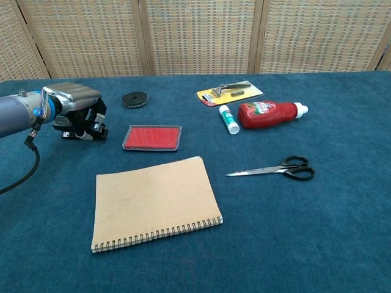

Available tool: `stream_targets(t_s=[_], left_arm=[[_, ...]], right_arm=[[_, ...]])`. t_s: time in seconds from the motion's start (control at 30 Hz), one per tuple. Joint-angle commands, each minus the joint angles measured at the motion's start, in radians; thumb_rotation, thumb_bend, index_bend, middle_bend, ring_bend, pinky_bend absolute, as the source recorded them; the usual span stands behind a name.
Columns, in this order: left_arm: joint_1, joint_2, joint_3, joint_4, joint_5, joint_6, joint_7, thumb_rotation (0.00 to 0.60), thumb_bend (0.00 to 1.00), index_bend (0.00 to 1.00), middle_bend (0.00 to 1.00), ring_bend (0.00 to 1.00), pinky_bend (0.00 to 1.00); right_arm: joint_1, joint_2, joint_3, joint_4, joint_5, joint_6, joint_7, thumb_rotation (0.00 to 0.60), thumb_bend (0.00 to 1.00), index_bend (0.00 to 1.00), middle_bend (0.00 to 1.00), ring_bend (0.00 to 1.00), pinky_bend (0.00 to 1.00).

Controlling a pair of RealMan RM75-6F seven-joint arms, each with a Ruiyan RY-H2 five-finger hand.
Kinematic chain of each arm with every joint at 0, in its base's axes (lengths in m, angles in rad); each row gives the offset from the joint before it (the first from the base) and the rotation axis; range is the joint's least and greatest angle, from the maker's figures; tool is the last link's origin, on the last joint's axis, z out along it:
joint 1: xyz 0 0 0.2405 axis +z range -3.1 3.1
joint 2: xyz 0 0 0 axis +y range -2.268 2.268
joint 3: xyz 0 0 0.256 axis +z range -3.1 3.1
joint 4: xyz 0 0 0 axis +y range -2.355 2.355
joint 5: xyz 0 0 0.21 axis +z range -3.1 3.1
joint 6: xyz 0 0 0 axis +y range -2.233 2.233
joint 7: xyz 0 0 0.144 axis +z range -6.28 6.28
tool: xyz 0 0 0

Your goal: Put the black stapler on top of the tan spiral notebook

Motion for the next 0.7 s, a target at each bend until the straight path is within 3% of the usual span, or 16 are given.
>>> stream_targets(t_s=[0.03, 0.37, 0.53, 0.7], left_arm=[[0.014, 0.046, 0.016, -0.060, 0.042, 0.044, -0.018, 0.600, 0.41, 0.68, 0.59, 0.49, 0.50], [0.076, 0.321, 0.121, -0.541, 0.276, 0.256, 0.051, 0.600, 0.41, 0.70, 0.61, 0.51, 0.51], [0.093, 0.382, 0.173, -0.700, 0.389, 0.330, 0.153, 0.600, 0.41, 0.70, 0.61, 0.51, 0.51], [0.102, 0.395, 0.223, -0.790, 0.495, 0.367, 0.209, 0.600, 0.41, 0.70, 0.61, 0.51, 0.51]], right_arm=[[-0.001, 0.001, -0.001, -0.002, -0.002, 0.002, 0.000, 0.600, 0.00, 0.00, 0.00, 0.00, 0.00], [-0.004, 0.005, -0.008, -0.017, -0.009, 0.004, -0.011, 0.600, 0.00, 0.00, 0.00, 0.00, 0.00], [-0.008, 0.008, -0.010, -0.023, -0.013, 0.011, -0.010, 0.600, 0.00, 0.00, 0.00, 0.00, 0.00], [-0.013, 0.012, -0.010, -0.026, -0.016, 0.020, -0.004, 0.600, 0.00, 0.00, 0.00, 0.00, 0.00]])
